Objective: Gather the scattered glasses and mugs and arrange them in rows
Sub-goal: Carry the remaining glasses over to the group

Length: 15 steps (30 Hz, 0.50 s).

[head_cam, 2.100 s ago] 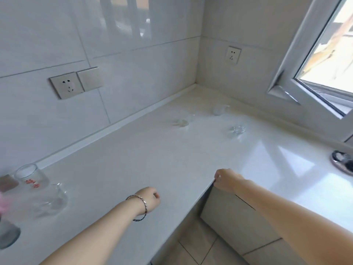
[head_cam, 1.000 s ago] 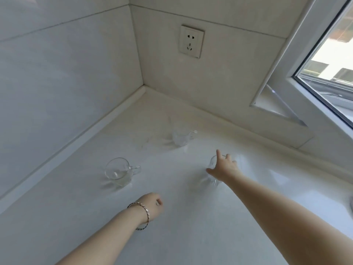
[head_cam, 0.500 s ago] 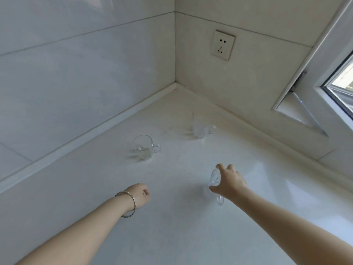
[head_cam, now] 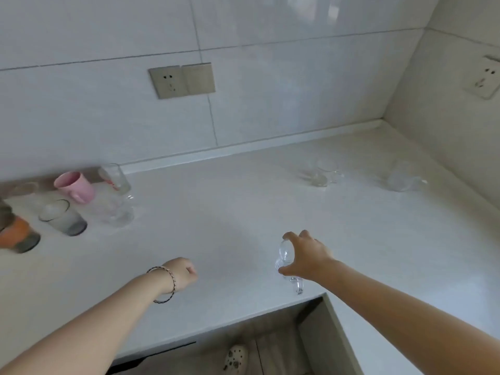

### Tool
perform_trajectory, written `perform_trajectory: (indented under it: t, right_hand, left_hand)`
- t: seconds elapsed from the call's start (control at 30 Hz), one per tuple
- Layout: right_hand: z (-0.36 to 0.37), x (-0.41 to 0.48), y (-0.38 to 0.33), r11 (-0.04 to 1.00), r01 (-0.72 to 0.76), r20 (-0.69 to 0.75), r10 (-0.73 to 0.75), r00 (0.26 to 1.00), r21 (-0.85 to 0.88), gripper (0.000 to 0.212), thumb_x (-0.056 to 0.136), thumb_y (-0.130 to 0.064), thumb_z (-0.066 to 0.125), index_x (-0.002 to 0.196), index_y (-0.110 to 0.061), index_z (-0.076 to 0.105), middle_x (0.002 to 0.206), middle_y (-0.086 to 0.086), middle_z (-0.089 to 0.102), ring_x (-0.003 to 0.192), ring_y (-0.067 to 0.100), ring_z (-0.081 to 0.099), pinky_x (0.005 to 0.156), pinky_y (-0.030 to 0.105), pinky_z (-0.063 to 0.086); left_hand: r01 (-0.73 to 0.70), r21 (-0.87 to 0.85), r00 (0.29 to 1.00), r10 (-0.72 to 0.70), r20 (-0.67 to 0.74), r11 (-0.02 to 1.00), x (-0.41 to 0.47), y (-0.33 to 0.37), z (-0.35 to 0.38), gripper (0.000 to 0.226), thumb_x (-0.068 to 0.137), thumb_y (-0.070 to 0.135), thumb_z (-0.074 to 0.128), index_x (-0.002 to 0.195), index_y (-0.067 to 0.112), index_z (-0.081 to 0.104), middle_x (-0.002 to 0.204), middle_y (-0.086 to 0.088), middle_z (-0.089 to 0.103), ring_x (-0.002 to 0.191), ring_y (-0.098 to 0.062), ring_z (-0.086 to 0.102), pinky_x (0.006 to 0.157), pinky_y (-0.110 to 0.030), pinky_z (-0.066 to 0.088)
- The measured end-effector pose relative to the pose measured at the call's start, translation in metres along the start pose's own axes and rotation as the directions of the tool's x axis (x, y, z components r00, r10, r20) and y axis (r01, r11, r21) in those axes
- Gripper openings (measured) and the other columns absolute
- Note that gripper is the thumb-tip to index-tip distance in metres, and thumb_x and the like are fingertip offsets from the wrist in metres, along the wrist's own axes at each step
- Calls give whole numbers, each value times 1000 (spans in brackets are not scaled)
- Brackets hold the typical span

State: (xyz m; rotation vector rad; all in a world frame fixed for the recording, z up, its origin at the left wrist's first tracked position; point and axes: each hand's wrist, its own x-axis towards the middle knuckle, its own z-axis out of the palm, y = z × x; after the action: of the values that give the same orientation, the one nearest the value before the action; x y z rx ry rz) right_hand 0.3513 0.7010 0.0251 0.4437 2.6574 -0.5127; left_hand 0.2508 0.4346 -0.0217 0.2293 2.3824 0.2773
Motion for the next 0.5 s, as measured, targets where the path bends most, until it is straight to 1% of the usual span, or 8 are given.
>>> perform_trajectory:
  t: [0.13, 0.3, 0.4, 0.5]
  right_hand:
    - [23, 8, -93, 985, 144, 49, -140, 989, -91, 75, 74, -41, 68, 139, -31, 34, 131, 3, 42, 115, 25, 55, 88, 29, 47]
    - [59, 29, -227, 952, 276, 79, -268, 960, -129, 75, 73, -40, 67, 139, -31, 34, 130, 2, 42, 115, 24, 54, 85, 28, 44]
    - [83, 42, -314, 942, 315, 93, -305, 948, -119, 75, 72, -40, 68, 139, -31, 34, 129, 2, 43, 114, 24, 55, 82, 27, 43]
    - [106, 51, -394, 935, 338, 108, -327, 939, -106, 75, 73, -41, 69, 138, -30, 34, 128, 3, 43, 114, 27, 55, 86, 29, 44]
  left_hand:
    - [96, -88, 993, -102, -64, 991, -29, -93, -24, 26, 84, 13, 43, 62, 25, 44, 74, 0, 54, 62, -18, 49, 66, -21, 38]
    - [170, -168, 978, -187, -94, 971, -44, -220, -58, 15, 85, 13, 44, 72, 20, 47, 73, -1, 52, 63, -18, 47, 58, -22, 36]
    - [209, -202, 970, -228, -79, 957, -47, -307, -82, 27, 84, 12, 43, 61, 24, 38, 76, -4, 46, 67, -19, 41, 52, -23, 29]
    - [271, -244, 952, -297, -75, 931, -50, -390, -103, 32, 84, 12, 43, 57, 25, 32, 71, -4, 42, 65, -19, 38, 51, -24, 25]
